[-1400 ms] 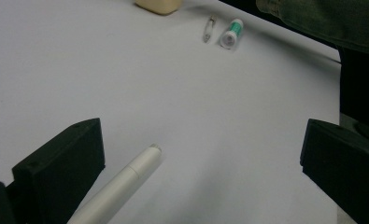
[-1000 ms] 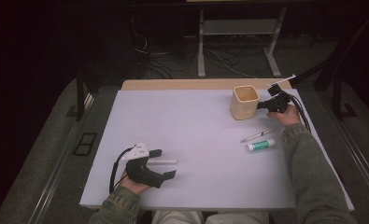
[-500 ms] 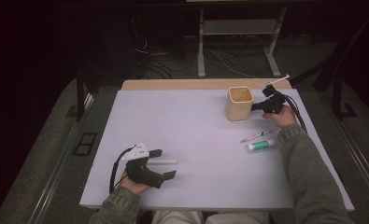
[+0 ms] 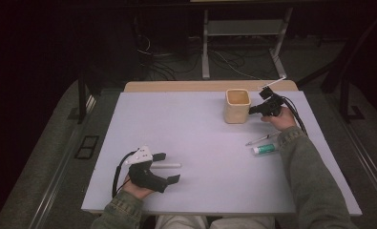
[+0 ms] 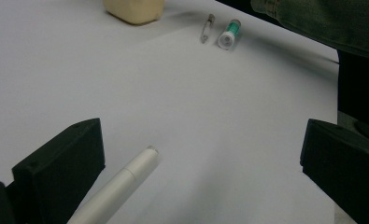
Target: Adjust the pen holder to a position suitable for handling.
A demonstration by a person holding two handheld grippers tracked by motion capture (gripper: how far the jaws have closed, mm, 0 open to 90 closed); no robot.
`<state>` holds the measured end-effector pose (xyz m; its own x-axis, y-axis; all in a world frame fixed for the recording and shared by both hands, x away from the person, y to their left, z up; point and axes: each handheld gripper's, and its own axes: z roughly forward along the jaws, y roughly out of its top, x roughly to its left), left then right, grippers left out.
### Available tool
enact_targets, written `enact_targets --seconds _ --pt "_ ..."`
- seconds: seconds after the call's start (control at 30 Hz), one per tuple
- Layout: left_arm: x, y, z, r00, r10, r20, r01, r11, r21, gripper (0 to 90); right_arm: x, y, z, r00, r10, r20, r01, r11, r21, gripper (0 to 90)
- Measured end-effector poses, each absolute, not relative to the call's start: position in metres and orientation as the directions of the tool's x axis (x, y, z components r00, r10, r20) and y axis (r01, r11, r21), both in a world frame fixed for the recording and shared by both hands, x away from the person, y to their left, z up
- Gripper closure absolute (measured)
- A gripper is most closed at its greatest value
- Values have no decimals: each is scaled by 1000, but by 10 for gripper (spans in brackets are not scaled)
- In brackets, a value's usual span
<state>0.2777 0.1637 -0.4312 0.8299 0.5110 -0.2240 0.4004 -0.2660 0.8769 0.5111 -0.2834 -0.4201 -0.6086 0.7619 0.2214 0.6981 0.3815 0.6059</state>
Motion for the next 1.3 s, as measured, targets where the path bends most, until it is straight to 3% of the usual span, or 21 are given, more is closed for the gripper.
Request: enact_targets --seconds 1.3 --pt "277 164 -430 832 507 -224 395 -258 882 0 519 -223 -417 -680 701 214 661 460 593 896"
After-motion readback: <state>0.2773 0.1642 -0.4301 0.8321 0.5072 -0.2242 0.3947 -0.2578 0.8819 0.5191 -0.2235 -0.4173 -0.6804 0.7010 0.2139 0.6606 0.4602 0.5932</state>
